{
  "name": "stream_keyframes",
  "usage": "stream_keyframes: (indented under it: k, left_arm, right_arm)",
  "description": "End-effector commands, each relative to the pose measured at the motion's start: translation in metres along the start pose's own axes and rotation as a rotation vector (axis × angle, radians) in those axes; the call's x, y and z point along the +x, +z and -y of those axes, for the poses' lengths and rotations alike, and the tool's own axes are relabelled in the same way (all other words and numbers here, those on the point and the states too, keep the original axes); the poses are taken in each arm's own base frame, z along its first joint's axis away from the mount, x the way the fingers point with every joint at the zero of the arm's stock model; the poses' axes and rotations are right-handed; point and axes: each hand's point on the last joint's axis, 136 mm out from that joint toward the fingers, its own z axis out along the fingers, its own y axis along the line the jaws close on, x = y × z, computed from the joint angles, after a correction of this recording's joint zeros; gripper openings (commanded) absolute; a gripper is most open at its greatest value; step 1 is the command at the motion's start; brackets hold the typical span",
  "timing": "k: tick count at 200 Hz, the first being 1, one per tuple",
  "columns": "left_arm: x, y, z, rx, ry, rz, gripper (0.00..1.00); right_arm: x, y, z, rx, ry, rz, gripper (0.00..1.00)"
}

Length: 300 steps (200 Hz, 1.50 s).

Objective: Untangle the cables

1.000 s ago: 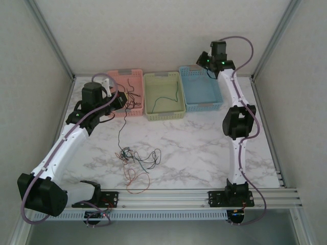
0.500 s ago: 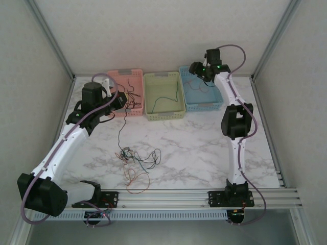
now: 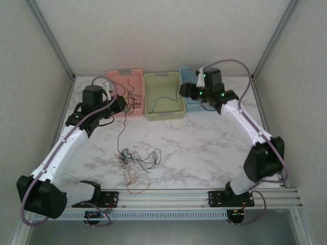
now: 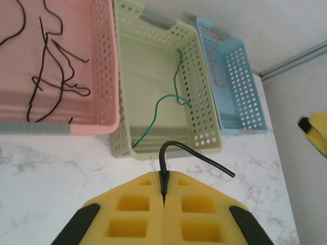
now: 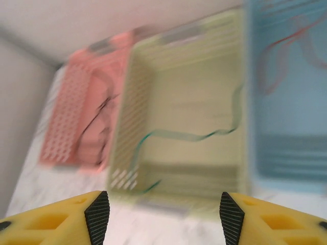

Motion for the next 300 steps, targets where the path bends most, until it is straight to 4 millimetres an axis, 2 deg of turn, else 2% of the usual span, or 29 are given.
stream_keyframes:
  k: [1, 14, 31, 50, 65, 116, 128, 133, 156, 182, 193, 210, 229, 248, 252, 279, 300]
  left_arm:
    - [0.010, -0.012, -0.006, -0.033, -0.009, -0.007, 0.00]
    - [0.014, -0.017, -0.011, -0.055, -0.008, -0.012, 0.00]
    - [0.019, -0.022, -0.017, -0.081, -0.012, -0.009, 0.00]
    - [0.024, -0.025, -0.022, -0.091, -0.025, -0.011, 0.00]
    - [0.027, -0.027, -0.023, -0.091, -0.032, -0.011, 0.00]
    - [0.032, -0.031, -0.026, -0.099, -0.038, -0.014, 0.00]
    - [0.032, -0.033, -0.026, -0.103, -0.034, -0.015, 0.00]
    - [0.032, -0.033, -0.026, -0.106, -0.032, -0.016, 0.00]
    - [0.034, -0.035, -0.031, -0.127, -0.021, -0.024, 0.00]
    - [0.038, -0.033, -0.035, -0.141, -0.020, -0.029, 0.00]
    - [0.038, -0.033, -0.038, -0.150, -0.020, -0.028, 0.00]
    - [0.039, -0.033, -0.039, -0.158, -0.019, -0.028, 0.00]
    - [0.038, -0.035, -0.041, -0.169, -0.019, -0.015, 0.00]
    - [0.030, -0.040, -0.045, -0.204, -0.024, 0.018, 0.00]
    - [0.027, -0.042, -0.046, -0.219, -0.027, 0.029, 0.00]
    - [-0.003, -0.053, -0.044, -0.273, -0.011, 0.094, 0.00]
    - [-0.040, -0.063, -0.024, -0.257, 0.011, 0.164, 0.00]
  right_arm:
    - [0.082, 0.014, -0.021, -0.103, -0.062, -0.172, 0.61]
    - [0.128, 0.016, -0.029, -0.124, -0.078, -0.277, 0.61]
    - [0.175, 0.021, -0.034, -0.155, -0.068, -0.361, 0.63]
    - [0.213, 0.030, -0.039, -0.186, -0.065, -0.438, 0.65]
    - [0.235, 0.038, -0.041, -0.204, -0.072, -0.499, 0.66]
    - [0.271, 0.071, -0.035, -0.233, -0.082, -0.628, 0.64]
    - [0.276, 0.074, -0.038, -0.256, -0.078, -0.652, 0.61]
    - [0.284, 0.073, -0.045, -0.273, -0.097, -0.670, 0.60]
    - [0.293, 0.075, -0.047, -0.292, -0.099, -0.699, 0.58]
    - [0.297, 0.080, -0.047, -0.303, -0.099, -0.709, 0.51]
    - [0.298, 0.082, -0.048, -0.309, -0.095, -0.716, 0.40]
    - [0.292, 0.085, -0.053, -0.323, -0.090, -0.703, 0.24]
    - [0.266, 0.083, -0.054, -0.278, -0.124, -0.585, 0.00]
    - [0.224, 0.067, -0.055, -0.231, -0.151, -0.443, 0.00]
    - [0.205, 0.063, -0.048, -0.210, -0.134, -0.399, 0.00]
    - [0.127, 0.020, -0.019, -0.091, -0.084, -0.200, 0.00]
    - [0.085, -0.019, 0.013, -0.006, -0.030, -0.094, 0.00]
